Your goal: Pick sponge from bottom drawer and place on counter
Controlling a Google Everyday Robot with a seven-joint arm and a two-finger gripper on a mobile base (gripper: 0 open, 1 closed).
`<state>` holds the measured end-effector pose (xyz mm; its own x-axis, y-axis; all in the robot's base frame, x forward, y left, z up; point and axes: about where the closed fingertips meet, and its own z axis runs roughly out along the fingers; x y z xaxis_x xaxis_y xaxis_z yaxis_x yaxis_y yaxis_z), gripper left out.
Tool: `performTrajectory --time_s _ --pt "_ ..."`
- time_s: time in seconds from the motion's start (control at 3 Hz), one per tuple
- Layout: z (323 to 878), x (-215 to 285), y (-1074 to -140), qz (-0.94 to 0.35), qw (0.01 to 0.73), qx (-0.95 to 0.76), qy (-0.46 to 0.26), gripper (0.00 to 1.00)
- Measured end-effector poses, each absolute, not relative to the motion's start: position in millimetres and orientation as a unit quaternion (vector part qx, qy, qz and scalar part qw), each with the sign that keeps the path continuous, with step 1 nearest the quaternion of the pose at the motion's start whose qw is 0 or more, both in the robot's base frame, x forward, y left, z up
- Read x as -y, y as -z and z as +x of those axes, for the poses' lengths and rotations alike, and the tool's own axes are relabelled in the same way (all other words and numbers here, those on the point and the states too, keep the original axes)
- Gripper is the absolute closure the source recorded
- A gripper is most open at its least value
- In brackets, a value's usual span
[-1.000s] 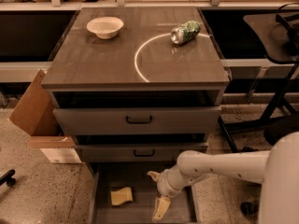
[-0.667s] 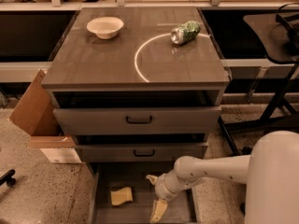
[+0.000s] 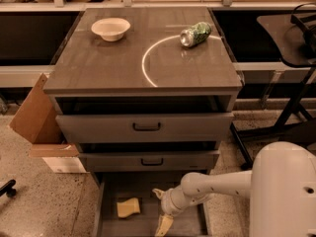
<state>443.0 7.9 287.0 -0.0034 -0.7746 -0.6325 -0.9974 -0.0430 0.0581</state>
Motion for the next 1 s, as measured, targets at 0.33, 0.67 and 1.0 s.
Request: performTrajectory --time_s 0.33,0.67,1.0 --pt "452 -22 -273 -0.690 0.218 -0.638 -0.262 0.00" --pt "467 -38 -251 -0.706 0.233 -0.617 -0.257 0.00" --pt "484 -60 -221 -0.718 0.256 -0.597 -0.249 0.00"
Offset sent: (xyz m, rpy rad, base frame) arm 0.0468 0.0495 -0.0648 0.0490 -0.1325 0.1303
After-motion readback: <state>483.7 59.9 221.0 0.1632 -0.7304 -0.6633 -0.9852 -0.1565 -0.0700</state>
